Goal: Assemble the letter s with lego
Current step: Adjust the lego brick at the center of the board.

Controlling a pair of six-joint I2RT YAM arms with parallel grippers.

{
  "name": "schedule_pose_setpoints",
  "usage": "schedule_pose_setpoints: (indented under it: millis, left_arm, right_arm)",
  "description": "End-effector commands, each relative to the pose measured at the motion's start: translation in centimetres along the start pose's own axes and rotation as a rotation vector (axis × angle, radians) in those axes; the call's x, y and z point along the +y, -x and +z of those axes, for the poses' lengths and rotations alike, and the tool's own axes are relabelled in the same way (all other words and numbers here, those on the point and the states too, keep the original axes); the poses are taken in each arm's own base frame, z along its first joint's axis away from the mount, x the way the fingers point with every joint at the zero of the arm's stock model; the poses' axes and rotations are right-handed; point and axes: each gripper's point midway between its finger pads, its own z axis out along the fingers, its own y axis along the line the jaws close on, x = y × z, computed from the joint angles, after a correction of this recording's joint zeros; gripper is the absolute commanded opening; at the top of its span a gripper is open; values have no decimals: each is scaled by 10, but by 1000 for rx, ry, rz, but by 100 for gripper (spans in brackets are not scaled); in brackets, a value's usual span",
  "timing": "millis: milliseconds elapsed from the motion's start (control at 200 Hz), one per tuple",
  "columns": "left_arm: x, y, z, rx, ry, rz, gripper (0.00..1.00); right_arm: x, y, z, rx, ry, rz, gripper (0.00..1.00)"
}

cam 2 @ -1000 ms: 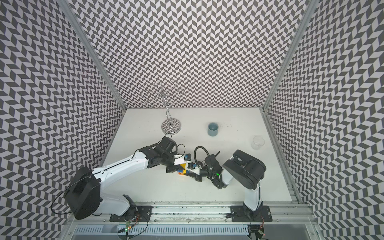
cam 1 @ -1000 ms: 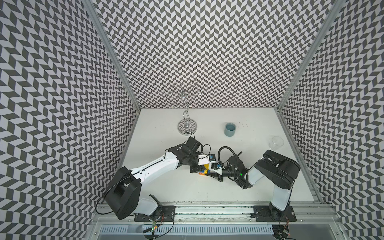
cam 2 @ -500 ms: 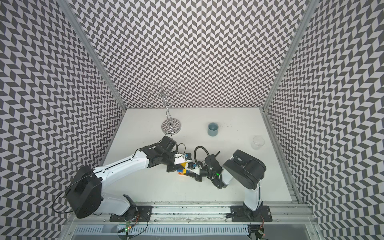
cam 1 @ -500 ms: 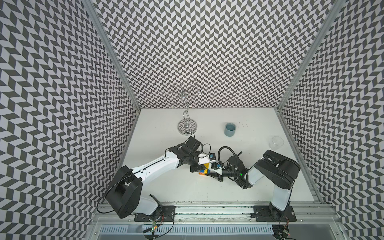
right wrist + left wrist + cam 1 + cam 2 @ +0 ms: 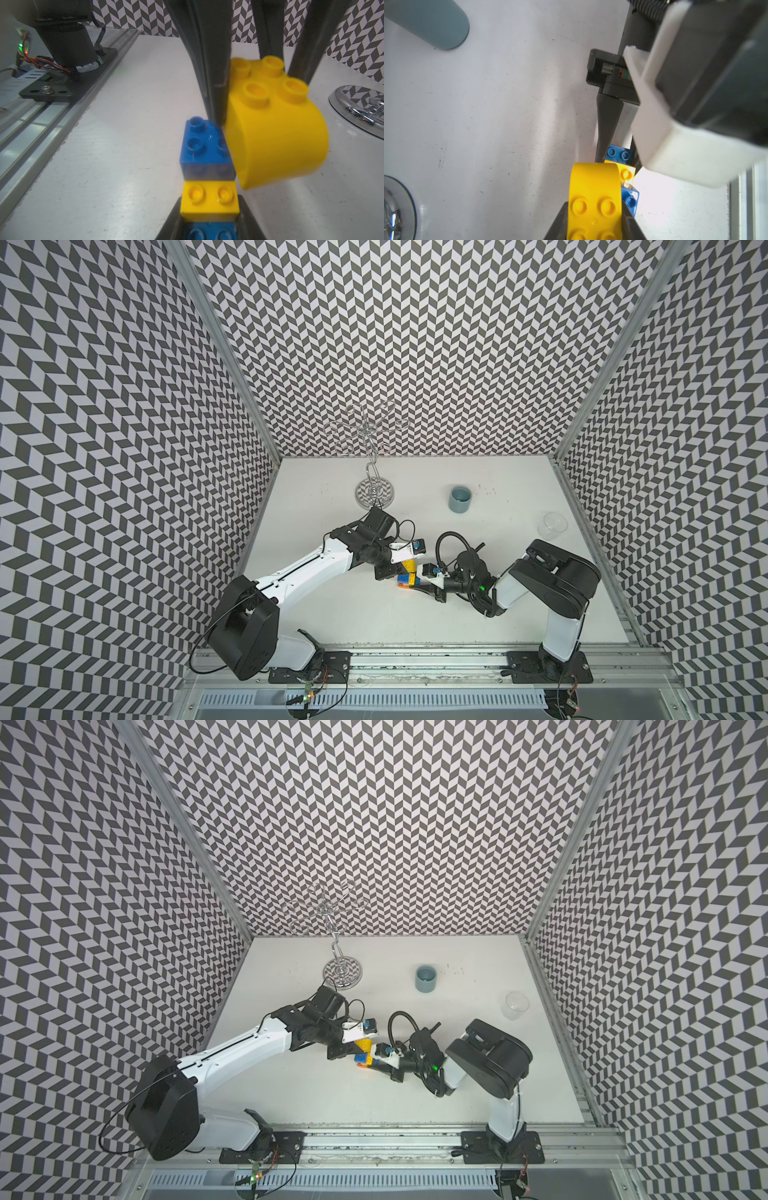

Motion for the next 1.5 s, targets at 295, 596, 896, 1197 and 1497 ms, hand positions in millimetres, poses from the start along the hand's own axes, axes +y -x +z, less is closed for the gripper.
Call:
schedule_pose_setpoints:
  millis: [295, 596, 896, 1197, 1497]
  left_arm:
    - [75, -39, -20, 7, 228, -254, 15]
    - [85, -70, 31, 111, 136, -328, 14]
    - [79, -89, 48, 188, 81, -356, 32]
    - [75, -100, 49, 314, 74, -359, 51]
    - [71, -113, 55, 439, 51, -366, 48]
  right_arm:
    - [5, -35, -9, 136, -18, 24, 25]
    - [4, -34, -11, 145, -25, 13, 25]
    - [3, -36, -12, 156, -29, 6, 25]
    - [4, -36, -10, 152, -22, 7, 25]
    - [4, -35, -9, 146, -18, 8, 25]
